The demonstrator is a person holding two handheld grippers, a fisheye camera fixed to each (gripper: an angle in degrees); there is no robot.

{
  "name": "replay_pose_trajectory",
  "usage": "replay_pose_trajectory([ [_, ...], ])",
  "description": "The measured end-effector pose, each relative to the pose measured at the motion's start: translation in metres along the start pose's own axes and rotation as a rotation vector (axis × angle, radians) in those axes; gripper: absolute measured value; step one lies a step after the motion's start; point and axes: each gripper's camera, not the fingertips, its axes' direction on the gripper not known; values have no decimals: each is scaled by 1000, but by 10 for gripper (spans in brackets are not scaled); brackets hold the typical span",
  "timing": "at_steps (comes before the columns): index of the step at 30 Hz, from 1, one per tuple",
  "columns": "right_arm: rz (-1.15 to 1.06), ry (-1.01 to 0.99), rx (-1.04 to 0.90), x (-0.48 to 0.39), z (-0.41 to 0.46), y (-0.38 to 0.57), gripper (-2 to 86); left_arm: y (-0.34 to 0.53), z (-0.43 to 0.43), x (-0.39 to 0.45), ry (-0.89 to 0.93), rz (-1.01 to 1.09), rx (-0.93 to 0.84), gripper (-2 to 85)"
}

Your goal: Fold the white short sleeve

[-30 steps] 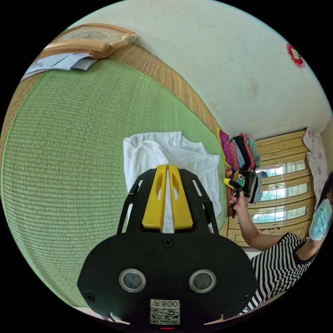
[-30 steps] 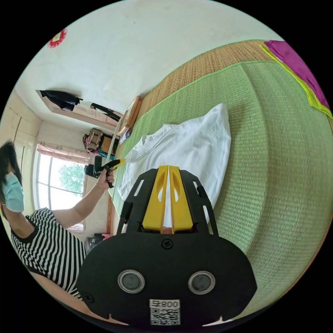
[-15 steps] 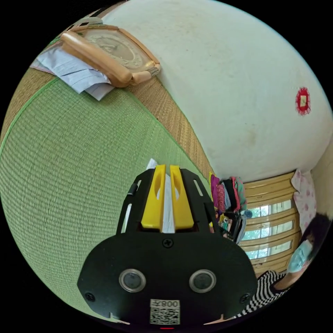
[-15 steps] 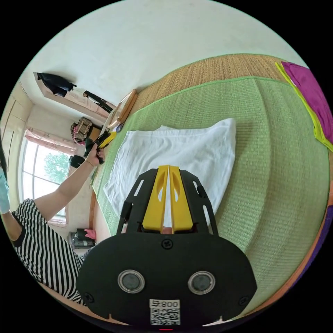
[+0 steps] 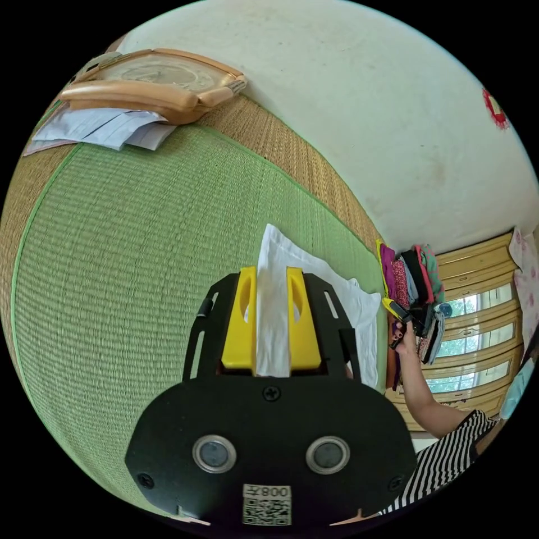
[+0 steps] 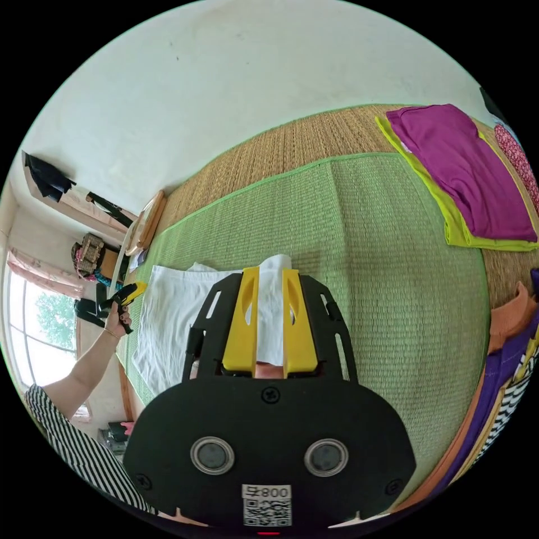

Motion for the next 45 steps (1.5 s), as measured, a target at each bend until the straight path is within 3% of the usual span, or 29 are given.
replay_pose_trajectory([
  [7, -6, 26, -117, -4, 30, -11, 23, -1, 10, 1, -44, 6, -48, 18],
  [12, -57, -41, -34, -12, -4, 1, 7, 19, -32, 4, 20, 74, 80, 8],
  [16, -100, -85, 5, -21, -25, 2, 6, 28, -53, 3, -45, 114, 126, 8],
  [20, -46, -127, -40, -13, -7, -12, 8, 30, -40, -20, -98, 27, 89, 11],
  [25, 8, -67, -160, -2, 25, -24, 17, 37, -31, -41, -50, -42, 93, 26],
  [30, 56, -77, -120, 16, 9, -15, 26, 68, -49, -52, 25, 7, 95, 59],
  [36, 46, -162, -66, 22, -30, 42, 37, 139, -50, -61, -40, 38, -64, 72],
  [40, 26, -186, -148, 10, -50, 114, 57, 169, -50, -69, -16, 25, -108, 72],
  [45, 57, -184, -253, 2, -69, 192, 72, 190, -47, -75, -126, 30, -177, 62],
])
